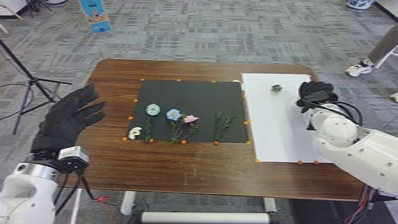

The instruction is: Arrange flowers

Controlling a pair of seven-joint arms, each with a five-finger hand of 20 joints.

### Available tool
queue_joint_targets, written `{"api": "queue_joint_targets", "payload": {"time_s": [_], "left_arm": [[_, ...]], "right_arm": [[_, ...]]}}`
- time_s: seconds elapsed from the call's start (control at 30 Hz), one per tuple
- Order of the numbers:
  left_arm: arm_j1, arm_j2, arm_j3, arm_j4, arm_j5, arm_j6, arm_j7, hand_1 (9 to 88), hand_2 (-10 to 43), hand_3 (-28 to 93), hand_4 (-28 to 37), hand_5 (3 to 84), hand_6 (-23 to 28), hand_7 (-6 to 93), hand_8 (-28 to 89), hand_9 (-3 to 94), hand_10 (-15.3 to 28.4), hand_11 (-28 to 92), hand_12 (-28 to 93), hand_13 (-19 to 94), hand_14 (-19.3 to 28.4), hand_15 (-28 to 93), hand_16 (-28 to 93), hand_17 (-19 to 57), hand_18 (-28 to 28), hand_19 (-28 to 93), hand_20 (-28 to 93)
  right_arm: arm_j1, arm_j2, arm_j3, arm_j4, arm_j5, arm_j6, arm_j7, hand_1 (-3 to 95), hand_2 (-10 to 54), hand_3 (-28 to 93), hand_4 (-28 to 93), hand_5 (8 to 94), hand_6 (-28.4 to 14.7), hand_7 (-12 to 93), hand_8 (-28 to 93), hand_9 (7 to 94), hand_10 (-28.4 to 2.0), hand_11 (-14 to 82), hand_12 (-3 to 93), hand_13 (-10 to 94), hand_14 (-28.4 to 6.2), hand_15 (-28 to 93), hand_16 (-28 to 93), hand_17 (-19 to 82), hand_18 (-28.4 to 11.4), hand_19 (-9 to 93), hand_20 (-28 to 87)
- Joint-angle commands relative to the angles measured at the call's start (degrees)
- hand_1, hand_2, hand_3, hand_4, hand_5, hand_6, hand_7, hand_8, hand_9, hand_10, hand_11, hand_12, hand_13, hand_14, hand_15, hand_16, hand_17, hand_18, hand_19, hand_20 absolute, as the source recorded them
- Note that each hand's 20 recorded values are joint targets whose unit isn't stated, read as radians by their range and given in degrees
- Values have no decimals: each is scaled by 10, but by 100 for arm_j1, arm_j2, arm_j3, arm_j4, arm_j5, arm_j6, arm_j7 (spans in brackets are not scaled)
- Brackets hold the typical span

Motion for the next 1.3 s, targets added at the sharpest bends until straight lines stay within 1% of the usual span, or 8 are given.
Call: {"api": "queue_joint_targets", "payload": {"time_s": [0.03, 0.17, 0.3, 0.37, 0.53, 0.73, 1.07, 1.3], "left_arm": [[-19, 4, -7, -30, -17, -1, -5, 237, -74, 719, -283, 291, 32, 207, -106, 245, 120, 227, 162, 238, 147, 291, 17, -79, 239, 485, 135], [-6, -2, -22, -51, -14, 5, 7, 237, -75, 720, -283, 290, 31, 208, -105, 245, 120, 227, 163, 237, 146, 291, 17, -79, 239, 485, 136], [23, -11, -53, -83, -7, 8, 13, 236, -75, 721, -283, 291, 31, 209, -105, 245, 120, 228, 163, 238, 146, 290, 16, -79, 239, 485, 135], [-4, -9, -34, -74, -14, 20, 8, 237, -75, 720, -283, 291, 31, 209, -106, 245, 120, 227, 163, 238, 146, 290, 16, -79, 238, 485, 135], [-75, 11, 31, -48, -7, 5, 18, 237, -75, 720, -283, 291, 32, 208, -105, 245, 120, 228, 162, 237, 147, 290, 17, -79, 239, 486, 136], [-115, 7, 62, -35, -9, 22, 17, 236, -75, 722, -283, 291, 32, 206, -105, 244, 120, 226, 162, 237, 147, 290, 17, -79, 239, 485, 135], [-112, 1, 56, -42, -11, 32, 27, 237, -75, 720, -283, 291, 32, 206, -104, 244, 120, 228, 162, 237, 147, 290, 17, -79, 239, 485, 136], [-135, 3, 75, -23, -18, 31, 27, 236, -75, 721, -283, 291, 32, 207, -104, 245, 120, 227, 162, 237, 147, 290, 17, -79, 239, 486, 136]], "right_arm": [[123, -173, -109, 10, -335, 537, -189, 535, -95, 759, -282, 693, 49, 460, 16, 812, -45, 155, 462, 757, -43, 879, 334, 426, -203, 932, 549], [8, -169, 115, -190, -287, 743, -335, 537, -95, 785, -283, 729, 45, 444, 16, 839, -32, 175, 489, 780, -35, 879, 341, 449, -200, 932, 572], [-97, -184, 394, -769, -349, 1234, -573, 536, -95, 801, -283, 742, 39, 440, 23, 845, -34, 184, 502, 787, -35, 878, 345, 456, -201, 932, 577], [-33, -271, 416, -1018, -216, 1343, -762, 538, -95, 803, -283, 742, 38, 438, 26, 846, -35, 184, 503, 788, -34, 878, 348, 458, -201, 932, 580], [308, -594, 124, -1318, -96, 1197, -1277, 539, -95, 803, -283, 744, 37, 435, 25, 847, -36, 182, 504, 789, -33, 877, 352, 460, -200, 932, 583], [683, -1011, -399, -1223, 126, 933, -1571, 540, -95, 800, -283, 747, 37, 433, 17, 850, -34, 175, 496, 791, -31, 877, 355, 462, -198, 932, 585], [825, -1194, -907, -986, 62, 448, -1521, 541, -95, 797, -283, 750, 37, 432, 10, 853, -36, 168, 490, 793, -30, 877, 358, 465, -197, 932, 589], [874, -1326, -1133, -689, -325, 435, -1463, 542, -95, 796, -283, 752, 36, 430, 2, 854, -36, 165, 488, 793, -30, 878, 359, 465, -198, 932, 591]]}}
